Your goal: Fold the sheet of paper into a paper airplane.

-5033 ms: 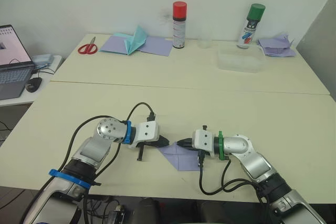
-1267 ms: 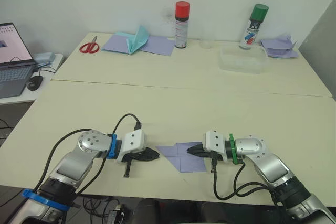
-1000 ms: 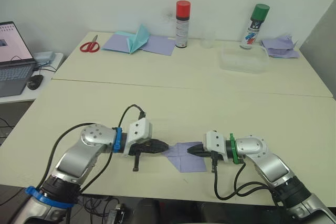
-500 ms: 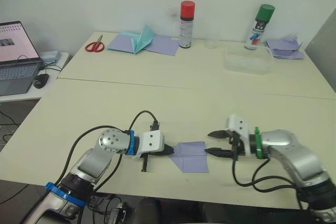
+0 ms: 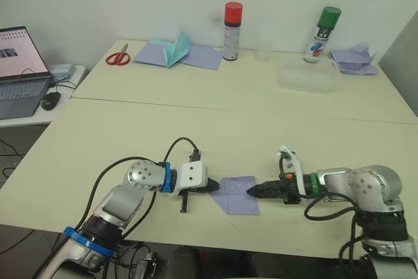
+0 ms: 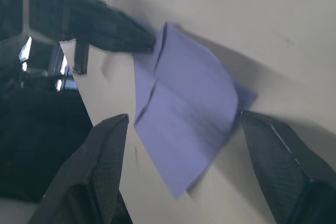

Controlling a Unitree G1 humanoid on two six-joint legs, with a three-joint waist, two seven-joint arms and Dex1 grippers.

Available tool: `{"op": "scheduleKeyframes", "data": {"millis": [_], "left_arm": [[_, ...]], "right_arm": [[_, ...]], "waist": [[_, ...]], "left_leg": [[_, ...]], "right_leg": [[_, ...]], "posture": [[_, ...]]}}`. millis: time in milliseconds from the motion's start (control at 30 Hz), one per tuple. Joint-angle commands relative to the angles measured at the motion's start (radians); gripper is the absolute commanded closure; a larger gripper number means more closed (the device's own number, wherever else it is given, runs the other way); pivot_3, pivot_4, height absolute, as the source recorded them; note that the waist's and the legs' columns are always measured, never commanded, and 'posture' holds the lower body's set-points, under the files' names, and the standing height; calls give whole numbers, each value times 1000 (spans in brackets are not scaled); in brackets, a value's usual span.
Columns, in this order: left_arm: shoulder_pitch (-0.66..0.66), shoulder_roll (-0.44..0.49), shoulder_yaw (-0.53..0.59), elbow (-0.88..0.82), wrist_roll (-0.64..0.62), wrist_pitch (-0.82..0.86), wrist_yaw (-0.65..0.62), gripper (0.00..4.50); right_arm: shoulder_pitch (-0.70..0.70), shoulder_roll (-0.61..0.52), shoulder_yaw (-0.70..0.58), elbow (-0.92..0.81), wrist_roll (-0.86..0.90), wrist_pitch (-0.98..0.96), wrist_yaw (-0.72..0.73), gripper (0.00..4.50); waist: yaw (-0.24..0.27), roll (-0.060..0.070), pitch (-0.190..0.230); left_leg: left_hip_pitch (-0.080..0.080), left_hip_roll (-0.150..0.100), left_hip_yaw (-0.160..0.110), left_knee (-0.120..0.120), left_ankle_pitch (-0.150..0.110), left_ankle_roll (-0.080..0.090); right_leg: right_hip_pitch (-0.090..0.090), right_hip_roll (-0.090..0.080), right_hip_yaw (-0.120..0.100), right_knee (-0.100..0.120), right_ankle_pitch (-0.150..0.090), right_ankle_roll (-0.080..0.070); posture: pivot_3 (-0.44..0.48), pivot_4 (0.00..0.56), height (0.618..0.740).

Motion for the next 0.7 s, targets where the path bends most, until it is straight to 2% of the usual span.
{"op": "scheduleKeyframes", "data": {"millis": [33, 267, 300, 400, 633, 700], "left_arm": [[35, -3, -70, 53, 68, 33, -1, 4500], [40, -2, -70, 55, 76, 25, 1, 4500], [40, -1, -70, 57, 78, 22, 1, 4500], [39, 0, -70, 63, 82, 15, 0, 4500], [40, 3, -72, 70, 85, 2, -3, 4500], [42, 5, -72, 71, 87, -2, -4, 4500]], "right_arm": [[-22, 43, -27, 73, 75, 7, -145, 958], [-41, 26, -17, 124, 274, 7, -275, 958], [-43, 22, -21, 133, 299, 7, -291, 1118], [-46, 9, -29, 152, 355, 7, -338, 1820], [-35, -24, -49, 171, 429, 7, -417, 4465], [-35, -29, -58, 181, 448, 7, -434, 4465]], "waist": [[-4, 0, -1], [-6, 2, -2], [-6, 2, -3], [-6, 3, -2], [-5, 5, -2], [-5, 4, -2]], "left_leg": [[0, 0, 0, 0, 0, 0], [0, 0, 0, 0, 0, 0], [0, 0, 0, -1, 0, 0], [0, 0, 0, -2, 0, 0], [-2, 0, 1, -8, 1, 1], [-2, 0, 1, -9, 1, 2]], "right_leg": [[0, 0, 0, 0, 0, 1], [0, 0, 0, -1, 0, 2], [0, 0, 0, -2, 0, 2], [0, 0, 0, -3, 0, 2], [0, 0, 0, -12, 2, 5], [1, 0, 0, -14, 2, 6]], "posture": [[0, 150, 740], [0, 150, 740], [0, 150, 740], [0, 150, 740], [0, 150, 740], [0, 150, 740]]}}
